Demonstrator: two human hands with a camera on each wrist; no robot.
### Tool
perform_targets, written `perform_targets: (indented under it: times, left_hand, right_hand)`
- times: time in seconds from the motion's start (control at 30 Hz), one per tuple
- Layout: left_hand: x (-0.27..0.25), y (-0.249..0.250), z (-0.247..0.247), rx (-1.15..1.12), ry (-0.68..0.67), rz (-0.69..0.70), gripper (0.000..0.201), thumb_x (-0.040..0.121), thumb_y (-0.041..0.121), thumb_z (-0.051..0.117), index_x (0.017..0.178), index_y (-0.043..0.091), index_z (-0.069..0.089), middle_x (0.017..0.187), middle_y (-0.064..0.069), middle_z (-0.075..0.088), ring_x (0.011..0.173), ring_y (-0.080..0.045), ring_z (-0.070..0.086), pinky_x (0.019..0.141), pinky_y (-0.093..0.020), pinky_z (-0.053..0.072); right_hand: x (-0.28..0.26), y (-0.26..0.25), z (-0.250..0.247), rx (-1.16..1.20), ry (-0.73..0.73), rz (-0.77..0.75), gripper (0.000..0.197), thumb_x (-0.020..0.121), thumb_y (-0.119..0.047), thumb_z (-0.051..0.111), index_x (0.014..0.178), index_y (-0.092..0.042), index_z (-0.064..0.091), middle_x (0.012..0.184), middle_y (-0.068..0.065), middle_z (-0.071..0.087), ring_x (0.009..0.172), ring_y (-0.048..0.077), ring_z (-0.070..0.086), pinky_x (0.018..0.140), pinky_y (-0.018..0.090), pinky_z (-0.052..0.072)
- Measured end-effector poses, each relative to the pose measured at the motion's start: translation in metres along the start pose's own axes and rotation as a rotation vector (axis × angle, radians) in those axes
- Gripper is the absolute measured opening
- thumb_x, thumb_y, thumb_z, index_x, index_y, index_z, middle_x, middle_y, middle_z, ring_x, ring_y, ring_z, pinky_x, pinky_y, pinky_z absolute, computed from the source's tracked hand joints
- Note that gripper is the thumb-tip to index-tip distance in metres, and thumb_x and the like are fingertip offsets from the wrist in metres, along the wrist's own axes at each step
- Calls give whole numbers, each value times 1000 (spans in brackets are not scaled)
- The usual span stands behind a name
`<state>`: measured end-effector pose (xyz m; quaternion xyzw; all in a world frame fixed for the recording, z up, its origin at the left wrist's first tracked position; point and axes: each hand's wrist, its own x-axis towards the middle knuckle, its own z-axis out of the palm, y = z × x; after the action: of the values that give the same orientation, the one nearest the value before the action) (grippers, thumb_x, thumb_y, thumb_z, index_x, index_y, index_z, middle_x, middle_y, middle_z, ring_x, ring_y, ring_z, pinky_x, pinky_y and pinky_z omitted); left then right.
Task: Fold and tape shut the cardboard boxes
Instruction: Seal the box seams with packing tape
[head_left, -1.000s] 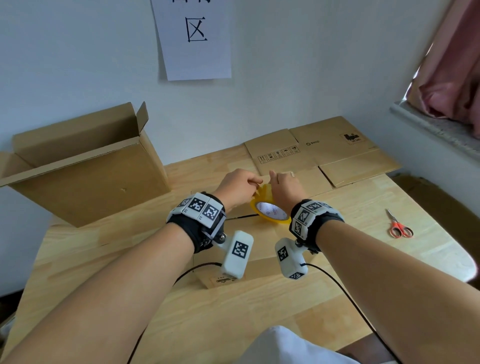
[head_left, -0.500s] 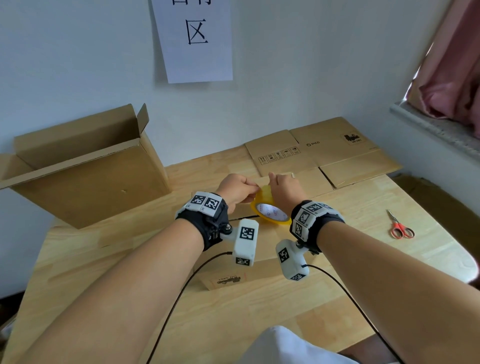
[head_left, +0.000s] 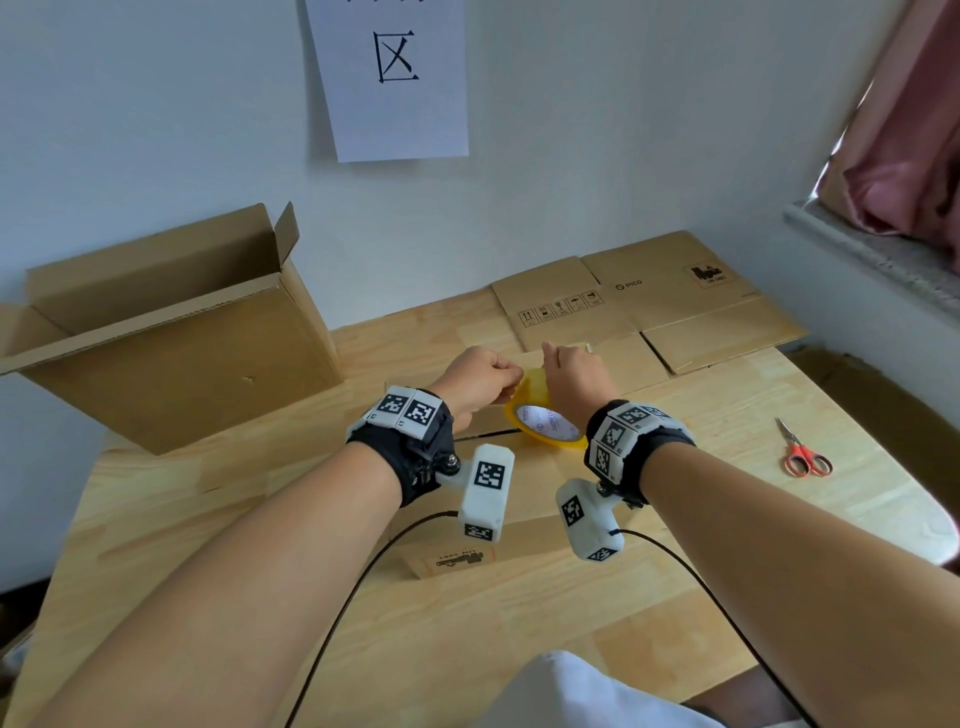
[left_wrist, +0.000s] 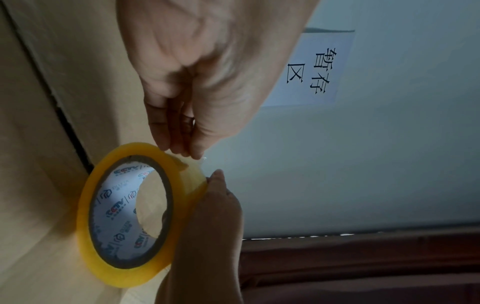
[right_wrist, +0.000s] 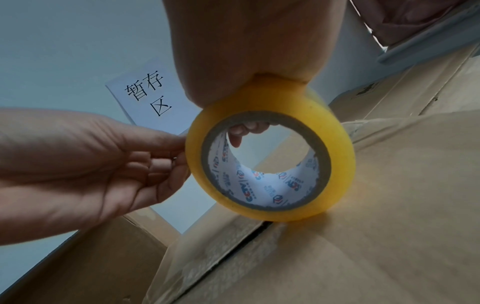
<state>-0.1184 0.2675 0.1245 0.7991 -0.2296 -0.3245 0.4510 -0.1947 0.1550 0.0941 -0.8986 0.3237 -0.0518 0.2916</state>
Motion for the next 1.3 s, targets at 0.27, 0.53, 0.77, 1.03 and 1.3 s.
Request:
perform_targets:
  times: [0.27,0.53,0.77,1.03,1.3]
  left_hand:
    - [-4,-4,-4,122,42,129,12,94,13,56,97,2,61,83,-2,63,78,-17,61,76,-26,54]
    - [-5,4,-7,163,2,156,9,95,10,54,93,4,60,80,-2,63,75,-15,62,69,-18,52]
    - [-3,16,-13,80,-80,66,12,95,9,54,84,8,59,78,-3,62,71,-10,60,70,-21,54]
    - [-2,22,-9,-16,-96,-9,17,95,7,53,80,7,58,78,-5,60,70,-11,57,69,-20,54]
    - [0,40,-10,-18,-105,-8,24,92,0,53,69,6,55,72,-6,54,64,-12,53,68,-20,52]
  right_hand:
    - [5,2,8,2,25,17,46,103,-32,22,97,-3,58,95,19,63,72,28,48,63,32,34]
    - [2,2,5,25,36,10,45,103,-32,24,89,-3,56,87,19,59,82,34,57,67,35,41]
    - [4,0,6,-15,16,-9,46,103,-31,23,101,-2,59,93,19,62,81,32,56,64,35,36]
    - [5,-2,1,-32,-1,-35,44,103,-30,24,96,-4,58,94,20,63,78,31,56,62,33,34]
    - [5,-5,-6,62,9,-16,36,102,-22,28,123,-5,52,106,18,62,97,34,58,70,35,40]
